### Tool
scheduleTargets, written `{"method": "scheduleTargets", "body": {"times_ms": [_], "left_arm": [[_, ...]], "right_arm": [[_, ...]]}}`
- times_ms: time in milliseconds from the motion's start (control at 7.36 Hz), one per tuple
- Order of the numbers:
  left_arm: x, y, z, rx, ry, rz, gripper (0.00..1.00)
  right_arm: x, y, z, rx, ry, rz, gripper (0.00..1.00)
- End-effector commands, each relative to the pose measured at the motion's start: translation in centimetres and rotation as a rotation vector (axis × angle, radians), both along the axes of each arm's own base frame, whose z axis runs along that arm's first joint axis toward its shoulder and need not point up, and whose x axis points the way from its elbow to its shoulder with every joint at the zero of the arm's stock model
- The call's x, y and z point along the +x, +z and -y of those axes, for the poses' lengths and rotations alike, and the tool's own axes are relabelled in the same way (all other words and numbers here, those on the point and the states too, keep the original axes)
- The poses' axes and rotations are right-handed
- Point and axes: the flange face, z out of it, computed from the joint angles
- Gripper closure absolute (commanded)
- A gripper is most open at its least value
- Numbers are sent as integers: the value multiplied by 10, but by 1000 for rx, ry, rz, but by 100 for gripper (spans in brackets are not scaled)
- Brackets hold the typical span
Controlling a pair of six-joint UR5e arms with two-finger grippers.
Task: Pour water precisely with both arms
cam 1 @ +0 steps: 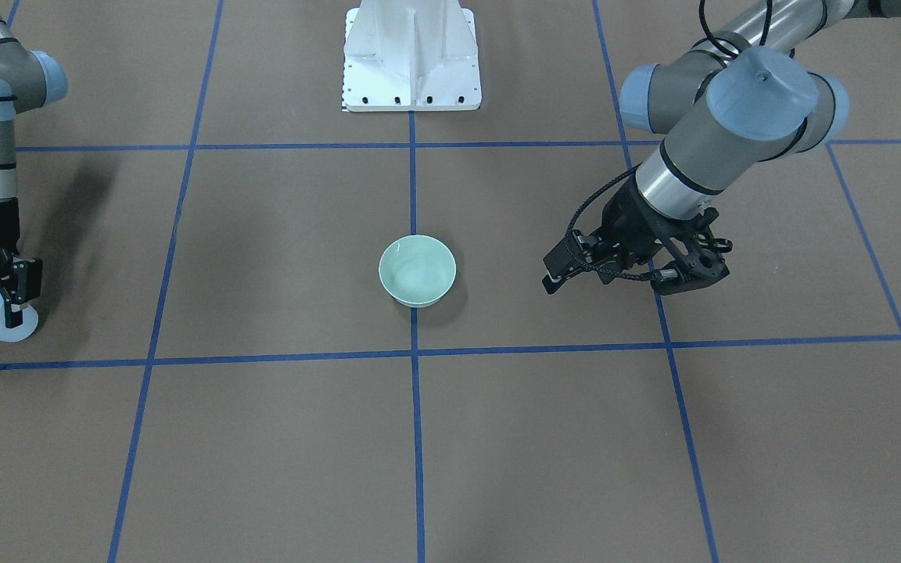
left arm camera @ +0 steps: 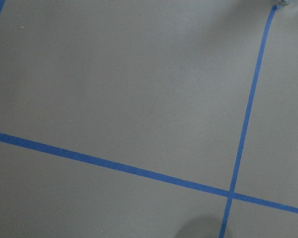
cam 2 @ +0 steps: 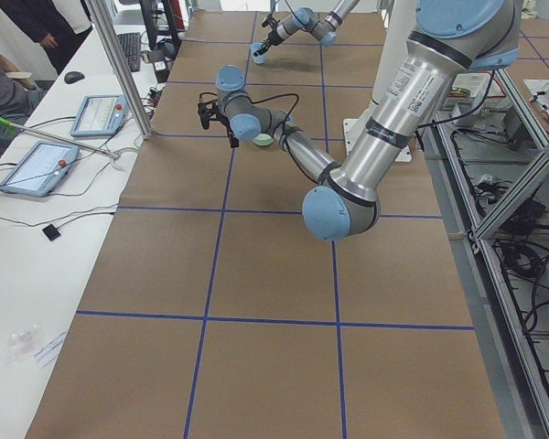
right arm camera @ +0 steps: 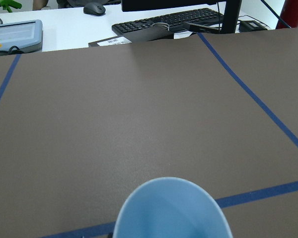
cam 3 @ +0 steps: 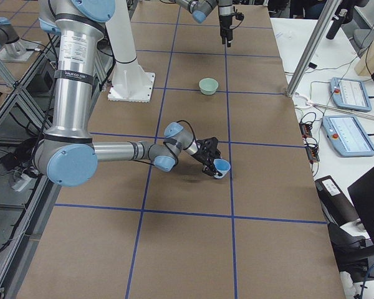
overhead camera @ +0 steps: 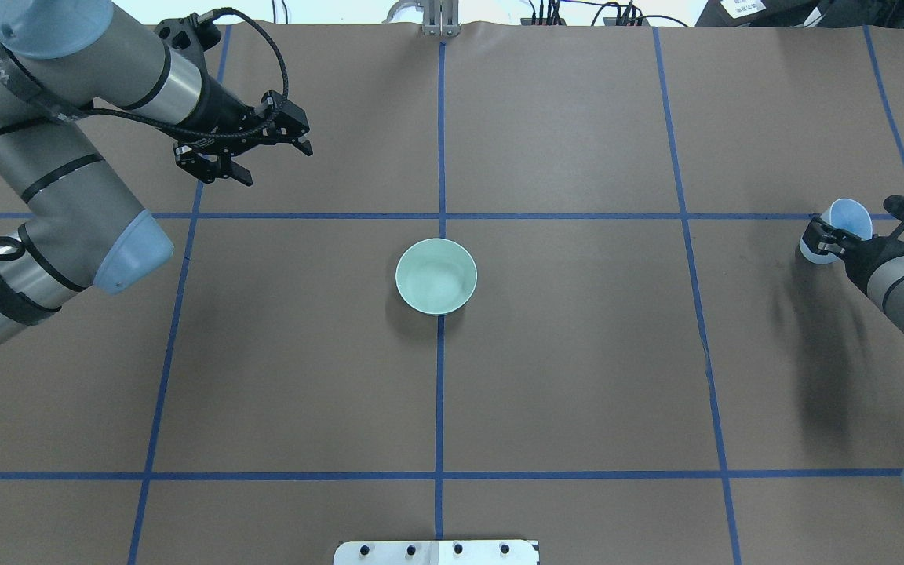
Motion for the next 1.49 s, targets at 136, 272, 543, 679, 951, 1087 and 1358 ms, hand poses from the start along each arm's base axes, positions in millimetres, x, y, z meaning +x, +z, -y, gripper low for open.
{"method": "scheduleTargets", "body": {"times_ms": [136,272,543,679,951,1087,1358], "left_arm": [[0,-2,0,2,1,-3,0],[0,-2,0,3,0,-2,0],[0,-2,0,2,1,-3,0],[-1,-3,-1,4,1,-4,0],[-1,-4,-1,5,-1,-6,0],[-1,-4,-1,4,-1,-5,0],[-1,-3,-1,3,-1,-4,0]], "right_arm": [[1,1,1,-6,26,18,0],[1,0,1,-6,27,21,0],[1,-7,1,9,27,41,0],[6,-9,-3,32,20,78,0],[12,-24,-5,60,19,92,0],[15,-21,-8,55,16,85,0],[23,-14,-13,47,18,71,0]]}}
